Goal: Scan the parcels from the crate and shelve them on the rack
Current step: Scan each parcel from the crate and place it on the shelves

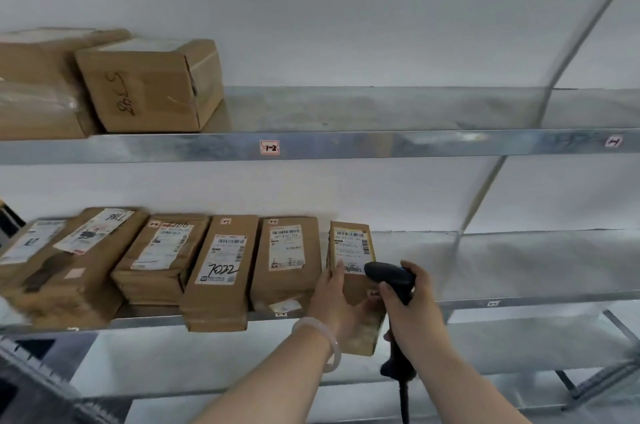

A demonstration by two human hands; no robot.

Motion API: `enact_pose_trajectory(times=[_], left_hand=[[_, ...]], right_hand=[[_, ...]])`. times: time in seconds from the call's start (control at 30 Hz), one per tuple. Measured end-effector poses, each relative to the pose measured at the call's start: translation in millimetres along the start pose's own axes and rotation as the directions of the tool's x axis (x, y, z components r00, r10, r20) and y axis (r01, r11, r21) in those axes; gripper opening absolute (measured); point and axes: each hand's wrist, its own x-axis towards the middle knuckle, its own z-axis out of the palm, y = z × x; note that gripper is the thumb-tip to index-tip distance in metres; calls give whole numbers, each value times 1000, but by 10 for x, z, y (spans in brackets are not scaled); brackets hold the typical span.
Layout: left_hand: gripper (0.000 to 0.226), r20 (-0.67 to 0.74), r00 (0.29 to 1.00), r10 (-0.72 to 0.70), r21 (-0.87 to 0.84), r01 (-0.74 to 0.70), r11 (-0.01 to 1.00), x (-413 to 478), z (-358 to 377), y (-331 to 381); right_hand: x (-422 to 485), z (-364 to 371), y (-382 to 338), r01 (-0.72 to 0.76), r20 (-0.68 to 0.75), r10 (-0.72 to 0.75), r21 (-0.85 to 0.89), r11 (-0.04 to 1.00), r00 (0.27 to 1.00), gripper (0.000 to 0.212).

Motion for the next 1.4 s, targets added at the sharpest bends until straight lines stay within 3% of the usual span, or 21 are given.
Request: enact_pose_trajectory(times=[0.23,0.5,0.73,0.93,1.1,1.4], left_hand=[[93,-219,975,35,408,59,911,203,-19,-164],[89,-257,965,-46,451,162,878,387,-28,-167],[86,-287,956,54,476,93,875,113,-331,-342],[77,-450,887,107,485,142,863,-556,-1048,-794],[73,-615,787,36,414,284,865,-1374,-1905,-1433],[75,-757,633,-160,262,519,814,-3105,-3169,-2740]], right_hand=[[296,217,57,11,92,-11,-5,1000,996,46],[456,282,5,68,130,-63,-37,997,990,49],[90,265,-135,232,37,-235,62,971,971,47],[-451,869,-402,448,232,-449,61,892,863,58],[-1123,1695,-686,477,443,-474,114,872,761,55],[-2741,3237,-1136,498,670,-495,210,841,553,51]])
